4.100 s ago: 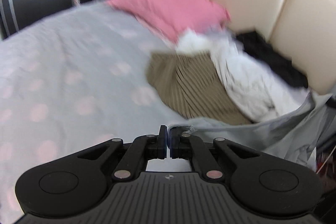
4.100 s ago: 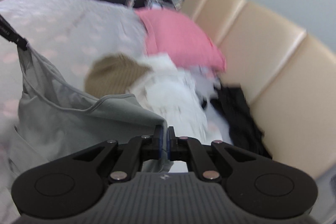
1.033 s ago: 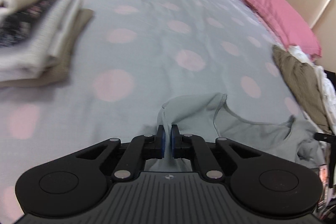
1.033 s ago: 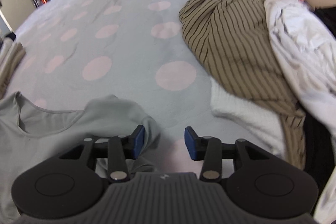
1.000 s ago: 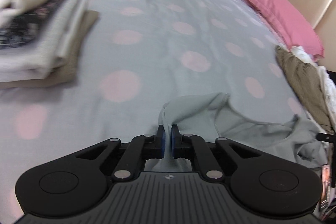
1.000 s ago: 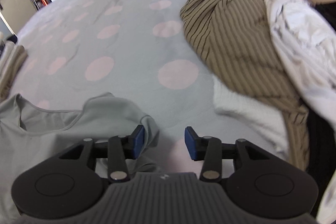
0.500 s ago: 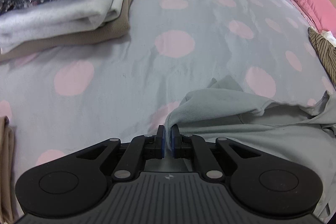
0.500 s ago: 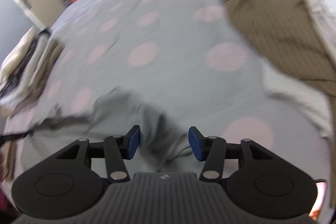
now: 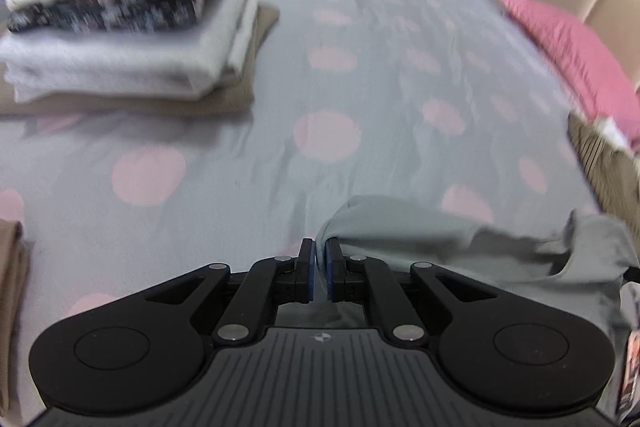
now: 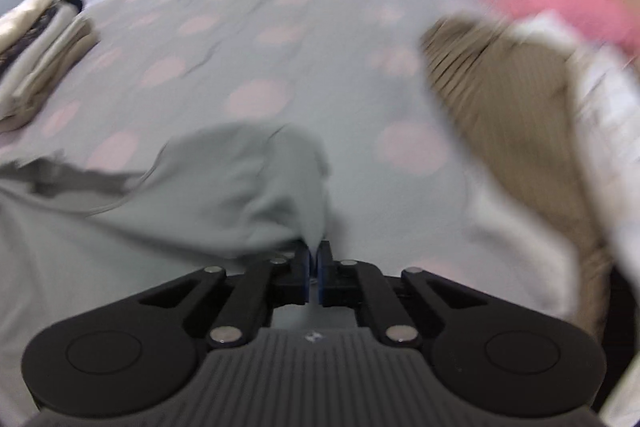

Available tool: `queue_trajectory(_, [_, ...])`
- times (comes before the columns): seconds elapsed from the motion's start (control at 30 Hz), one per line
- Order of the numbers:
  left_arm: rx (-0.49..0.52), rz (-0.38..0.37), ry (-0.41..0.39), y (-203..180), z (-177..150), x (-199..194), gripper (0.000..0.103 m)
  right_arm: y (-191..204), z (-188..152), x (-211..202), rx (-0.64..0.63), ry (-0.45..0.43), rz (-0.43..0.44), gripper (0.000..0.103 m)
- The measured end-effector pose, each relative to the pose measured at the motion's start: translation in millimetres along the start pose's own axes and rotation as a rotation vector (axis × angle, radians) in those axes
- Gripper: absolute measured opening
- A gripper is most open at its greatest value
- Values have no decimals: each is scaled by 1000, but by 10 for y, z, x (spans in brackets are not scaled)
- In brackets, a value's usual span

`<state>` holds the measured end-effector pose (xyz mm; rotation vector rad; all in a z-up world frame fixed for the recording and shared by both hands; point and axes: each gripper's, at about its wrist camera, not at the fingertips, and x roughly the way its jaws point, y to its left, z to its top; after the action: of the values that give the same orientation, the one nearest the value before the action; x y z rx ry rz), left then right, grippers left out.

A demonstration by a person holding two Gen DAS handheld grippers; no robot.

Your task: Fold clothes

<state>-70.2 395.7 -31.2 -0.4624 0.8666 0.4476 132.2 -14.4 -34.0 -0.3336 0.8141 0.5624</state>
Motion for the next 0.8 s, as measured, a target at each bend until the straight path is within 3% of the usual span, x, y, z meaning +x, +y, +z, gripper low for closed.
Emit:
queue_trajectory(0.1, [2, 21, -108, -34, 158, -334, 0, -62, 110, -228, -22, -99, -96, 3])
queue_trajectory(0.17, [-17, -3, -175, -12, 287, -599, 0, -108, 192, -463, -33, -183, -135, 3])
queue_trajectory(0.27, [5, -29, -200, -53, 425, -880, 0, -121, 298, -758, -79, -241, -157, 3])
queue_trajectory(0.5, [108, -80, -100, -299, 364, -848, 0, -189, 222, -803, -175, -76, -194, 3])
queue_trajectory(0.6, [125, -114, -48, -380, 284, -702, 19, -317, 0, -581, -183, 33, -199, 3])
queue_trajectory(0.67, [130, -133, -5, -437, 216, -563, 41, -401, -165, -435, -179, 106, -171, 5])
queue_trajectory(0.73, [147, -128, 33, -499, 155, -407, 50, -464, -263, -365, -154, 143, -144, 8])
queue_trajectory(0.8, [165, -120, 71, -570, 124, -247, 50, -505, -262, -371, -130, 140, -127, 14])
